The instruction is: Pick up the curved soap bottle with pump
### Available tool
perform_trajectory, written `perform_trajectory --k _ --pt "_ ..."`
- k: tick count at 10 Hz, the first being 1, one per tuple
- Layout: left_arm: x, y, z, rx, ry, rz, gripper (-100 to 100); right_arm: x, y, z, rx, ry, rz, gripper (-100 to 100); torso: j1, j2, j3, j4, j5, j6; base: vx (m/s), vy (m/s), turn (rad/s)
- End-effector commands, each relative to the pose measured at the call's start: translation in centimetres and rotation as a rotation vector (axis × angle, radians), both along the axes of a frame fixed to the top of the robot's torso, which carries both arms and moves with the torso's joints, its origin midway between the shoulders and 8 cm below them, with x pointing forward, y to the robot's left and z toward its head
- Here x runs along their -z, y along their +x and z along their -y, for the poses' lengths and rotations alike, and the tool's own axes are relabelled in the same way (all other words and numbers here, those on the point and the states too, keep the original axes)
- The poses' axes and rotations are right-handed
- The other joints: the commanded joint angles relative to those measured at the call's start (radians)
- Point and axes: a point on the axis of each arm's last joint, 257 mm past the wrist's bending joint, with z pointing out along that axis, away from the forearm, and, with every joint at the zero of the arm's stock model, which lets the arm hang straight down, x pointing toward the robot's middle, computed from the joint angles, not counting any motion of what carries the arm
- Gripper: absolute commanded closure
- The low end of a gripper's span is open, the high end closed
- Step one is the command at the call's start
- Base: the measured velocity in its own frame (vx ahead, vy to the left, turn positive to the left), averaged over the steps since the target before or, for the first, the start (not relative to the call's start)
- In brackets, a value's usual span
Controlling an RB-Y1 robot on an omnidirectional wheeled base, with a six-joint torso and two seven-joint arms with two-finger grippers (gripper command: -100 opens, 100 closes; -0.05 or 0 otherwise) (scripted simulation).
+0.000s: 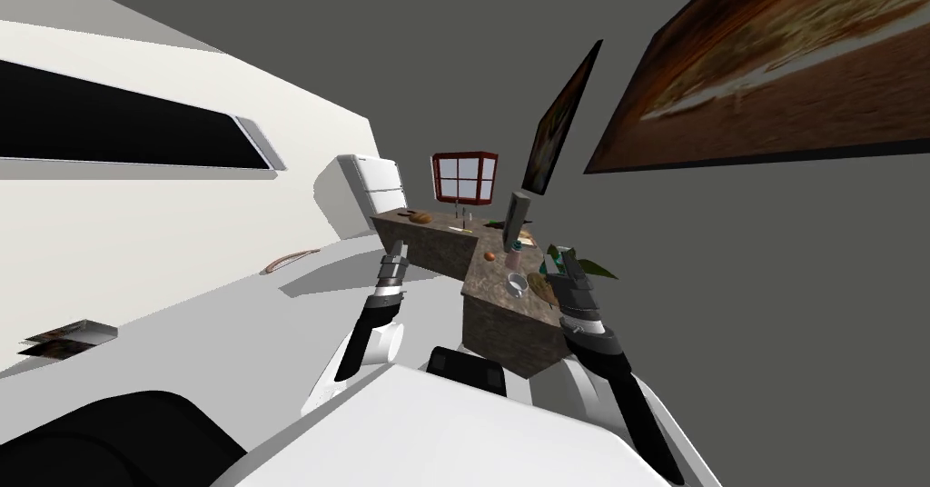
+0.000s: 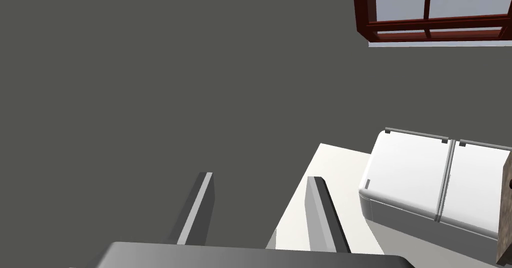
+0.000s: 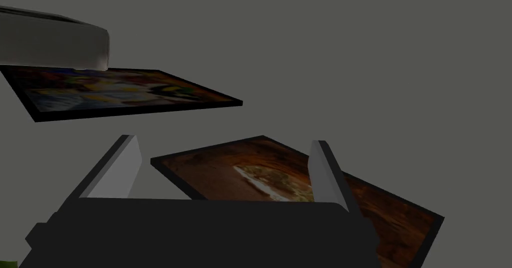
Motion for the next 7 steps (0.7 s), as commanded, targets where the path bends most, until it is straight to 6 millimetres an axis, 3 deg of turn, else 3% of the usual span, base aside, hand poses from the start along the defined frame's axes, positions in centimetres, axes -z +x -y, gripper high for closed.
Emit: perform_trajectory --k 1,7 --pt "0.0 0.0 0.0 0.0 0.0 0.0 0 0.6 0.3 -0.4 -0.013 -0.046 -0.01 -100 0.0 0.0 0.0 0.0 0.0 0.0 -0.009 0.069 0.081" --pt "0.0 0.0 0.0 0.0 0.0 0.0 0 3.5 1.3 -1.7 -0.059 -0.245 -0.053 -100 -0.001 0.0 0.0 0.0 0.0 0.0 -0.011 0.071 0.102"
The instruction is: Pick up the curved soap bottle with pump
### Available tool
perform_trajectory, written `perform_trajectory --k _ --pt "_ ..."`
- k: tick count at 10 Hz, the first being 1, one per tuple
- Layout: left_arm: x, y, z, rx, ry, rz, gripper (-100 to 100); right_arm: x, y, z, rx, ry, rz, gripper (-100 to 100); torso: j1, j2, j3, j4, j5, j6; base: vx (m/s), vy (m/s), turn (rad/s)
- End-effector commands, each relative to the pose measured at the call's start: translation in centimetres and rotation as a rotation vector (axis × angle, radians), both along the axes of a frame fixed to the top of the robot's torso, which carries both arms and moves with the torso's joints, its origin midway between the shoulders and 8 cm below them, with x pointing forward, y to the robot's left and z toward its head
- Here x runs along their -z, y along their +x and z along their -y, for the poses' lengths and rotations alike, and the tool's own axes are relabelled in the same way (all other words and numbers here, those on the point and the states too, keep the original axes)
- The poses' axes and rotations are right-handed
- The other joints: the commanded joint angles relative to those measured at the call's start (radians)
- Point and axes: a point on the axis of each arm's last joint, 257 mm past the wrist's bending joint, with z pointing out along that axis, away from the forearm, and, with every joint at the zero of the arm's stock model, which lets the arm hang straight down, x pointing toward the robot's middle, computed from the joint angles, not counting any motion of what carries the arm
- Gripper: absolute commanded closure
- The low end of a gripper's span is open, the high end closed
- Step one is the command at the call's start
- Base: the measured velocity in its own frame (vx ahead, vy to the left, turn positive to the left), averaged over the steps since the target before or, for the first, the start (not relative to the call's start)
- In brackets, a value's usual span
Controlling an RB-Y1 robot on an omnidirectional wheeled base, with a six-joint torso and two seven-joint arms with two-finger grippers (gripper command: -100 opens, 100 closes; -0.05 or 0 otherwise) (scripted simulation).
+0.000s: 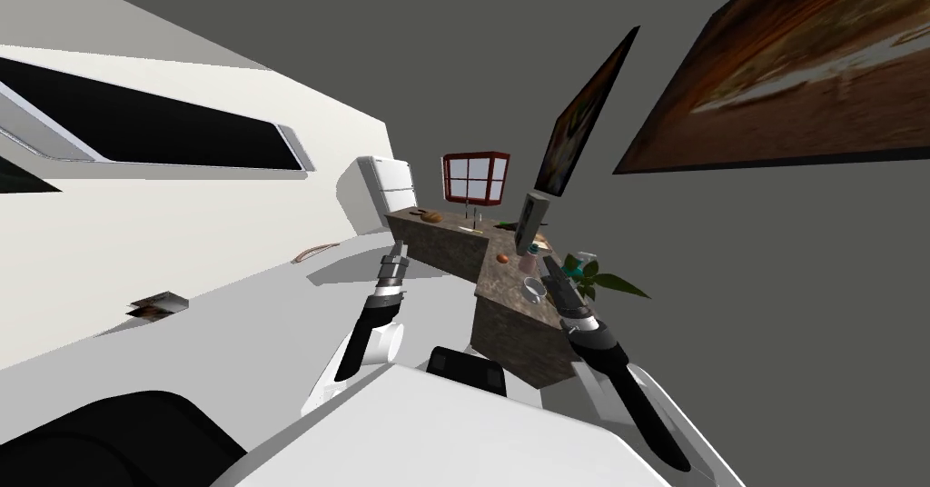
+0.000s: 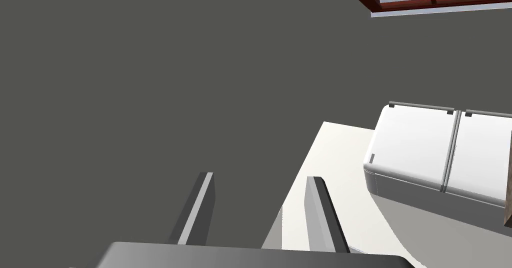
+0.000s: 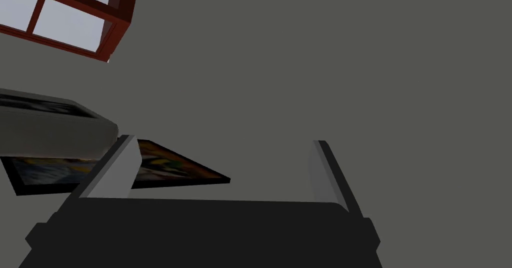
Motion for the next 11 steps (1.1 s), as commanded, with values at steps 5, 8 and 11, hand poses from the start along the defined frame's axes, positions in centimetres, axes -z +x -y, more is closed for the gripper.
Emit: perform_trajectory --k 5,8,11 --pt "0.0 0.0 0.0 0.0 0.0 0.0 0 4.3 0.9 -0.6 -0.041 -0.225 -0.051 -100 0.0 0.0 0.0 0.0 0.0 0.0 -0.009 0.073 0.118" --pt "0.0 0.0 0.0 0.0 0.0 0.0 0 6.1 1.1 -0.4 -0.066 -0.337 -0.074 -100 0.0 0.001 0.001 0.0 0.0 0.0 -0.015 0.06 0.108" --pt "0.0 0.0 0.0 0.0 0.0 0.0 0 9.5 1.4 0.5 -0.083 -0.483 -0.117 -100 0.0 0.0 0.0 0.0 0.0 0.0 -0.003 0.065 0.131"
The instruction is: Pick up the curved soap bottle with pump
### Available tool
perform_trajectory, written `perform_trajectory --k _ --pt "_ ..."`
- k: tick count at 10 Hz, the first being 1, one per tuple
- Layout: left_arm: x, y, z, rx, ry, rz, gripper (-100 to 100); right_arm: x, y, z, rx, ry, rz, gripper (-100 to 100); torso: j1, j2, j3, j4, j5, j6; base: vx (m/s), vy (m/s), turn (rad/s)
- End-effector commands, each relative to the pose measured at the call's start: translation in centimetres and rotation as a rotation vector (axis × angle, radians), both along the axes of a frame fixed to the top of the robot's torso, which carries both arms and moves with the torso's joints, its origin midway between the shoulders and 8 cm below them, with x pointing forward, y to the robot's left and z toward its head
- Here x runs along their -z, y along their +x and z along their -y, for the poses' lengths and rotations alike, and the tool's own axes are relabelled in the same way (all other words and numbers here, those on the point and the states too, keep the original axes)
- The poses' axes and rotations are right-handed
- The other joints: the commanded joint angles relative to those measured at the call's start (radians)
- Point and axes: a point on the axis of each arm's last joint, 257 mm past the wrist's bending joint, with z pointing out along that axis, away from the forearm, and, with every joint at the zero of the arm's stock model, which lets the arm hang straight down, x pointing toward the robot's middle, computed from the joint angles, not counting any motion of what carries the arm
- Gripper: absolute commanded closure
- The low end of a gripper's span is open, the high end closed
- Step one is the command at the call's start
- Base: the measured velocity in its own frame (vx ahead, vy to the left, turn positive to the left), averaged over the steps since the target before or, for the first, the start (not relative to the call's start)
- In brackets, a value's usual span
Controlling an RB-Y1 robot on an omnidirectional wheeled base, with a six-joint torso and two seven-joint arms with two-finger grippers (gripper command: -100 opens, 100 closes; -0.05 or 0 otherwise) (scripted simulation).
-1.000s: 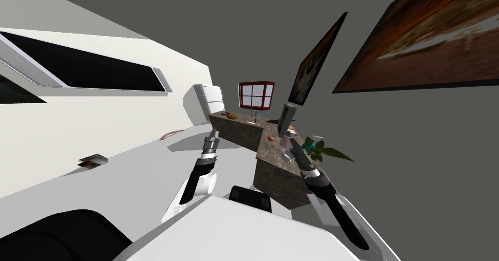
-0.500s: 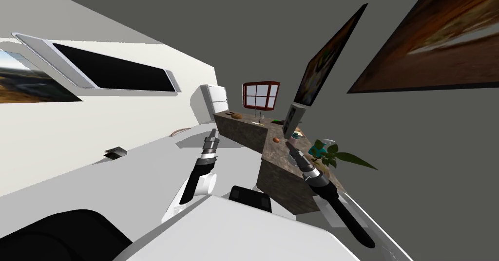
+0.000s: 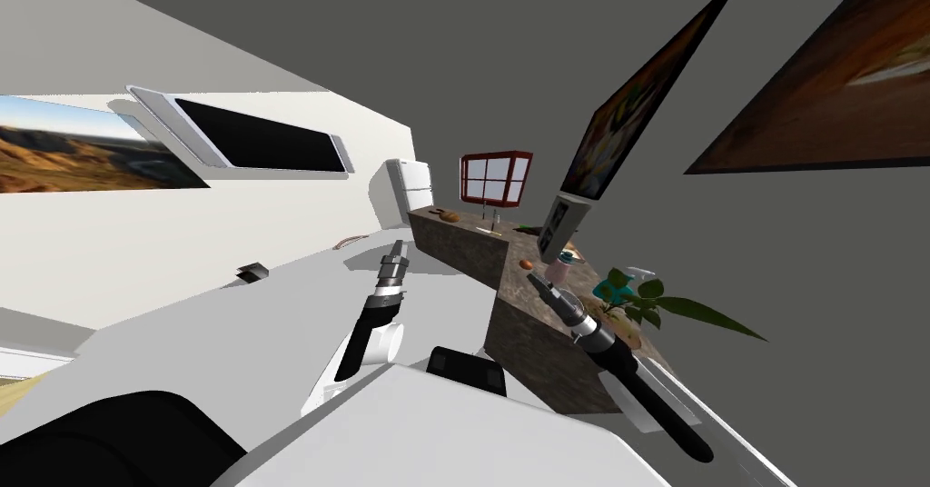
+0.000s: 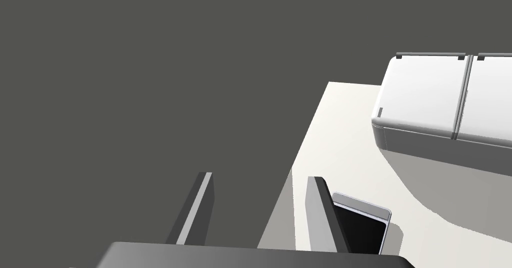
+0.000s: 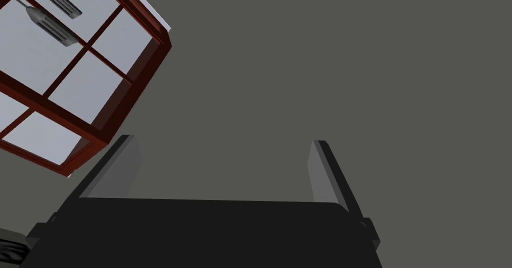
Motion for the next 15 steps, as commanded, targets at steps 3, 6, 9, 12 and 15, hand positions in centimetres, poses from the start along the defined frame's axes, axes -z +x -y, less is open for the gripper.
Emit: perform_trajectory --k 3,6,9,12,15 --pt "0.0 0.0 0.0 0.0 0.0 0.0 0 2.7 0.3 1.3 -0.025 -0.151 -0.036 -100 -0.001 0.0 0.0 0.0 0.0 0.0 -0.012 0.043 0.099" --pt "0.0 0.0 0.0 0.0 0.0 0.0 0 6.3 0.2 3.7 -0.042 -0.317 -0.086 -100 -0.002 0.0 0.0 0.0 0.0 0.001 -0.01 0.043 0.127" --pt "0.0 0.0 0.0 0.0 0.0 0.0 0 8.2 0.0 5.9 -0.058 -0.44 -0.121 -100 -0.002 0.001 0.0 0.0 -0.001 0.0 -0.011 0.028 0.096" --pt "0.0 0.0 0.0 0.0 0.0 0.0 0 9.9 -0.2 8.1 -0.07 -0.546 -0.152 -100 -0.003 0.0 0.0 0.0 -0.001 0.0 -0.005 0.016 0.068" --pt "0.0 0.0 0.0 0.0 0.0 0.0 0 11.3 -0.5 10.6 -0.08 -0.65 -0.184 -100 -0.003 0.0 0.0 0.0 -0.001 0.001 -0.006 0.015 0.074"
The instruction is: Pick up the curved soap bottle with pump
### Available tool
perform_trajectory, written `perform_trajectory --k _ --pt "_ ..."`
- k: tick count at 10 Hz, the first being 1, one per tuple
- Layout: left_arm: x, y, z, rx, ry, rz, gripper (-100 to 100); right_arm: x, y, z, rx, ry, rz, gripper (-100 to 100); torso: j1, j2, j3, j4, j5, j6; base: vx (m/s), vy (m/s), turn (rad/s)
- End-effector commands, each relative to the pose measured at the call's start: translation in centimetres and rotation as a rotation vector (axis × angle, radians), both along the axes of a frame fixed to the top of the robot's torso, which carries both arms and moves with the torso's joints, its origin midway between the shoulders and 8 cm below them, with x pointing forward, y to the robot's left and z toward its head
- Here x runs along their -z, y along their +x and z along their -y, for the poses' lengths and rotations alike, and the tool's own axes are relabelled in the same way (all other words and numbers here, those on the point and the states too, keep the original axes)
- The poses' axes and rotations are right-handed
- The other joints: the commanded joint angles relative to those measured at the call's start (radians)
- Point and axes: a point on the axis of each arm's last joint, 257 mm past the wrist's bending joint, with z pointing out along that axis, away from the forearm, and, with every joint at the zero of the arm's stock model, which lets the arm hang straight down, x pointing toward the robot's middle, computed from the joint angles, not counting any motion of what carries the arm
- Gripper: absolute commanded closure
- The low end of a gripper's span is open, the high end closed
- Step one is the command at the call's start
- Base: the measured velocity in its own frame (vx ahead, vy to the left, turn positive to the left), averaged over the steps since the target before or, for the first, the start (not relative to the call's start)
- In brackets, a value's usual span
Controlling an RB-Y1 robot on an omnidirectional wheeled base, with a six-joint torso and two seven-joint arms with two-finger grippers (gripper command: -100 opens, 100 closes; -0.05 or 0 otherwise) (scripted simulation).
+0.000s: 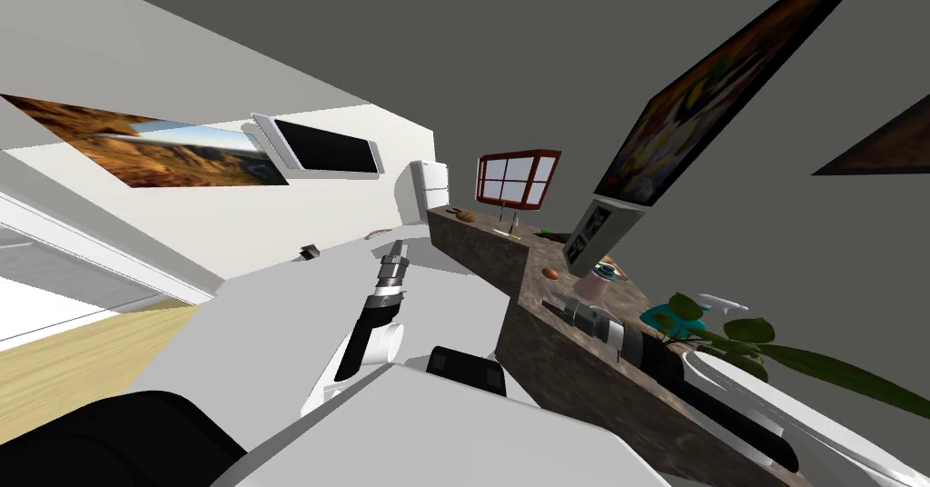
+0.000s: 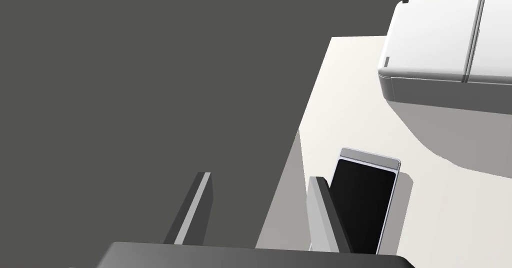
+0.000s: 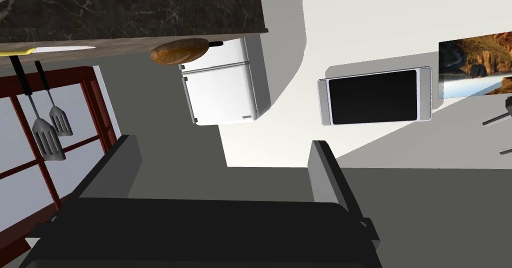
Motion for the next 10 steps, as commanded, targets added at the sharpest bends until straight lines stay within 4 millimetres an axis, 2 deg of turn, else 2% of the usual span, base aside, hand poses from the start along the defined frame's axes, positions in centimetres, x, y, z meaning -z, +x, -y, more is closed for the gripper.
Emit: perform_trajectory --k 1,2,3,4,5,6,7,8,9,10 --pt "0.0 0.0 0.0 0.0 0.0 0.0 0 1.3 -0.4 2.5 0.0 -0.089 -0.029 -100 0.0 0.0 0.0 0.0 0.0 0.0 -0.004 0.018 0.148" --pt "0.0 0.0 0.0 0.0 0.0 0.0 0 1.1 -0.4 2.9 -0.009 -0.112 -0.032 -100 0.0 0.0 0.0 0.0 0.0 -0.001 -0.004 0.012 0.095" --pt "0.0 0.0 0.0 0.0 0.0 0.0 0 2.2 -0.7 5.2 -0.003 -0.184 -0.059 -100 0.0 0.0 0.0 0.0 0.0 0.0 -0.008 0.019 0.112" --pt "0.0 0.0 0.0 0.0 0.0 0.0 0 1.9 -0.7 5.7 -0.014 -0.213 -0.062 -100 0.0 0.0 0.0 0.0 0.0 -0.001 -0.007 0.015 0.076" --pt "0.0 0.0 0.0 0.0 0.0 0.0 0 2.6 -1.0 8.0 -0.016 -0.286 -0.086 -100 0.0 0.0 0.0 0.0 0.0 0.0 -0.005 0.018 0.155" --pt "0.0 0.0 0.0 0.0 0.0 0.0 0 2.4 -1.0 8.8 -0.017 -0.313 -0.091 -100 0.0 0.0 0.0 0.0 0.0 -0.001 -0.003 0.011 0.085" --pt "0.0 0.0 0.0 0.0 0.0 0.0 0 3.1 -1.3 11.3 -0.007 -0.377 -0.117 -100 0.0 0.0 0.0 0.0 0.0 0.0 -0.001 0.014 0.137" --pt "0.0 0.0 0.0 0.0 0.0 0.0 0 2.6 -1.2 11.8 -0.017 -0.408 -0.119 -100 0.0 0.0 0.0 0.0 0.0 -0.001 -0.002 0.009 0.076" --pt "0.0 0.0 0.0 0.0 0.0 0.0 0 2.8 -1.6 14.1 -0.017 -0.475 -0.141 -100 0.0 0.0 0.0 0.0 0.0 0.0 -0.002 0.013 0.146" --pt "0.0 0.0 0.0 0.0 0.0 0.0 0 2.3 -1.5 15.0 -0.018 -0.507 -0.146 -100 0.0 0.0 0.0 0.0 0.0 -0.001 -0.001 0.009 0.077"
